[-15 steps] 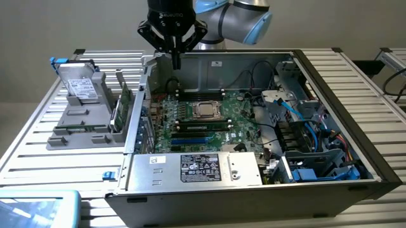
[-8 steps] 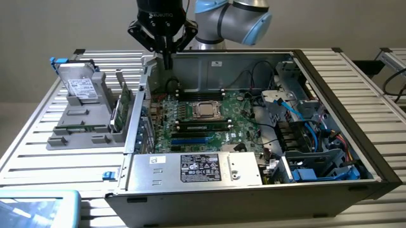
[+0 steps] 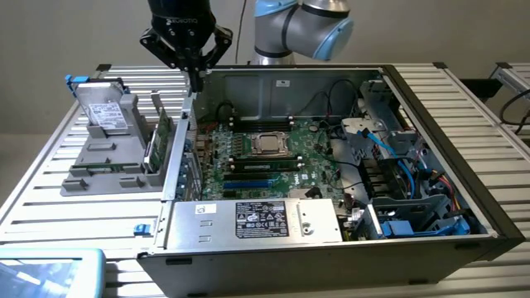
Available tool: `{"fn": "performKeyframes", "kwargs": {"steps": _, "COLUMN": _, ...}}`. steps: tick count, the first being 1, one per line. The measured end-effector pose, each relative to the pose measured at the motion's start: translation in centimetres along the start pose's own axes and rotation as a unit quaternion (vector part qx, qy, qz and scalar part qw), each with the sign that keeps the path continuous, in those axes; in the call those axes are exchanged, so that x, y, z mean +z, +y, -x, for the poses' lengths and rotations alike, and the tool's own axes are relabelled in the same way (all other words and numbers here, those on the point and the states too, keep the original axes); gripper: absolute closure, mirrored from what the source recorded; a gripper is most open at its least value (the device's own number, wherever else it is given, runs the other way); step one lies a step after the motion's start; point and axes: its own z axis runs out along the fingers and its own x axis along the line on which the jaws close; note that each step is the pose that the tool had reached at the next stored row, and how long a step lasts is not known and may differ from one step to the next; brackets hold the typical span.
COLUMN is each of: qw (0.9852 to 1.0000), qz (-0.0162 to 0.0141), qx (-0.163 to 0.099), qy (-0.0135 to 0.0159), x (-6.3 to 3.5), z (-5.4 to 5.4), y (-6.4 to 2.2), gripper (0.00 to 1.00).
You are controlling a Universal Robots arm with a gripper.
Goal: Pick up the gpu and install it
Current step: 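Reach for the gpu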
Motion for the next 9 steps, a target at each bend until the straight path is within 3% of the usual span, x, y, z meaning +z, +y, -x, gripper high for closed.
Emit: {"fn": "performKeyframes", "kwargs": {"steps": 9, "qw": 1.0, "qz": 0.0001, "qx": 0.0, "qy": 0.0, "x": 0.4, "z": -3.7, "y": -0.28, "gripper": 0.88}}
